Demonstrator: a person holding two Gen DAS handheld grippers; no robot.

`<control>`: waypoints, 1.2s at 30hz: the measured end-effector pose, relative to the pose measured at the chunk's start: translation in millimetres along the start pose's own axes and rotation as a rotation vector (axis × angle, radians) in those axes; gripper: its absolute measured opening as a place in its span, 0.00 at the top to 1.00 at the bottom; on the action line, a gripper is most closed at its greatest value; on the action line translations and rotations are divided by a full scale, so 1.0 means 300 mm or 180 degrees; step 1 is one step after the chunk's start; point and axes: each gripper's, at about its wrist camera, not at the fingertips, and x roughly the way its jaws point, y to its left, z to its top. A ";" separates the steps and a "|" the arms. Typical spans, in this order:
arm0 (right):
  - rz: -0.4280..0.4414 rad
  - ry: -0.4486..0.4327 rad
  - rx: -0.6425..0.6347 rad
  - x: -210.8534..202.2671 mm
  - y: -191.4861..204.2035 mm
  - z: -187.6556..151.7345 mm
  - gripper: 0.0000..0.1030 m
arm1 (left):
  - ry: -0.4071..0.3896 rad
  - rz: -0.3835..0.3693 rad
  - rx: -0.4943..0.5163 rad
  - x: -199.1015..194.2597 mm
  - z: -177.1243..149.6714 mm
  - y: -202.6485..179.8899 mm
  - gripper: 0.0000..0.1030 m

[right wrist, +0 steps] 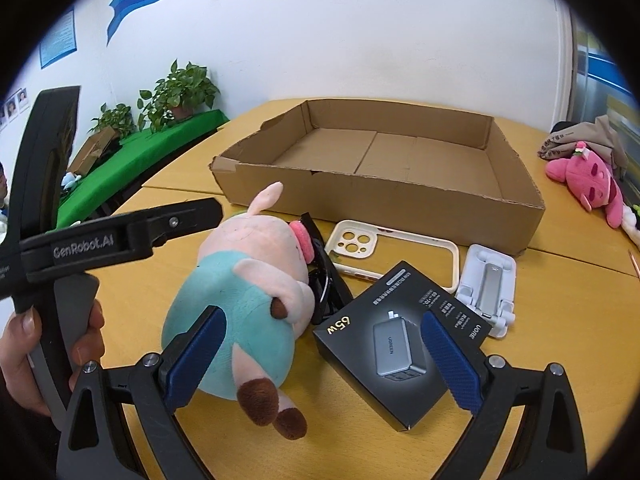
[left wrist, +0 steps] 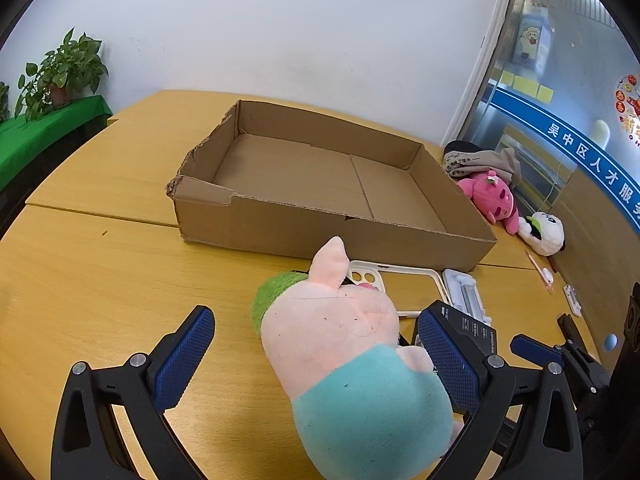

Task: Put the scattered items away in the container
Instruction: 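Close the left gripper on the pig plush's body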

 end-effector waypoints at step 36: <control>0.0414 0.0337 -0.0019 0.111 0.099 0.018 0.04 | 0.0762 -0.0537 -0.0484 0.177 -0.038 0.085 0.01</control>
